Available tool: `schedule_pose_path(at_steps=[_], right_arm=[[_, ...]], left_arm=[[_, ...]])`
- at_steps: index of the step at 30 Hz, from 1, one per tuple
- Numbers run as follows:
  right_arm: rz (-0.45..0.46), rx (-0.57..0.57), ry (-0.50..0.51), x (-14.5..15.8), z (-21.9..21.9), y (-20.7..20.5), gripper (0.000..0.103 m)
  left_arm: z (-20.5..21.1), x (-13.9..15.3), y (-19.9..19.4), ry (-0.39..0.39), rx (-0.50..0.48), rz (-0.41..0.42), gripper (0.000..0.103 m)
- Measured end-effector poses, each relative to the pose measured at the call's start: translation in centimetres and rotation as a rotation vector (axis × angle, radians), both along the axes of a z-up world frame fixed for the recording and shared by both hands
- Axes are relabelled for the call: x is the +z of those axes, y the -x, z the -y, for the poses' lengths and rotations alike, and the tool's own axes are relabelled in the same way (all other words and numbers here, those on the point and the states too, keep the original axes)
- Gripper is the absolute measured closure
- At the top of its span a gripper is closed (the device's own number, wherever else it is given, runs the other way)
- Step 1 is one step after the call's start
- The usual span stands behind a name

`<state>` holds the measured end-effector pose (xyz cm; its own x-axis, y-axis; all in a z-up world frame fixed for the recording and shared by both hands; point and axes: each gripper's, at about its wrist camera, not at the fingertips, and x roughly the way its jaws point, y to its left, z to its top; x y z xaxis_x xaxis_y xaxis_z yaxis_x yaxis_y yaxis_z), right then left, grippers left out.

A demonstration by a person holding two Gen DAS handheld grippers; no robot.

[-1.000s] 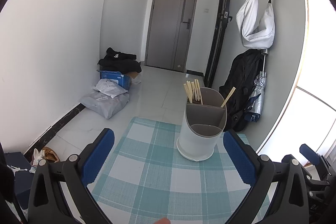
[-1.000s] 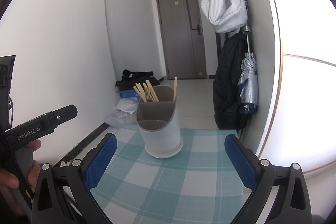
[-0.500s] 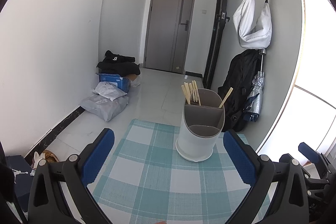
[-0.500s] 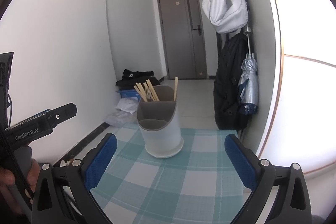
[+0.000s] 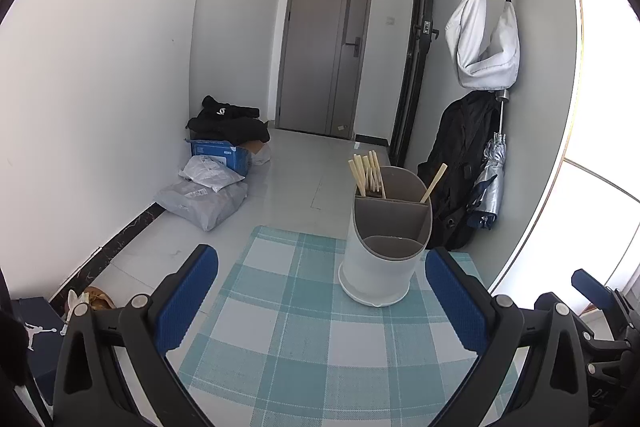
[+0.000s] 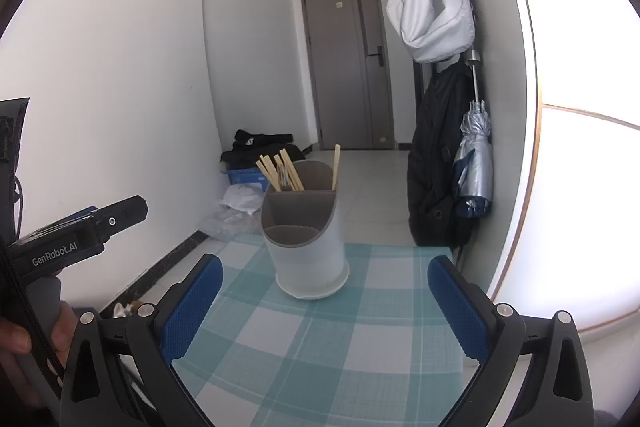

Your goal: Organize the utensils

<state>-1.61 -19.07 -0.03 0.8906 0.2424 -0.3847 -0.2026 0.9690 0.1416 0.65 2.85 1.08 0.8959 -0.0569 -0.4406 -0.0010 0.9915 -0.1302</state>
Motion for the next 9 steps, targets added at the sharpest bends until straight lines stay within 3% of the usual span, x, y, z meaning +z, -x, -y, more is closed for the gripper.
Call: schedule_pose_path(at_steps=[5,9], right_arm=[[-0.01,-0.003,-0.002,-0.1,0.0,0.0,0.0],[-0.038,-0.004,-0.006,-0.5,-0.1,-0.5,0.0]], left_arm=[[0.2,-0.6,-0.5,-0.02,0.004,-0.036,0.001],[0.5,-1.7,-1.5,-0.035,-0.019,-0.114,0.001]])
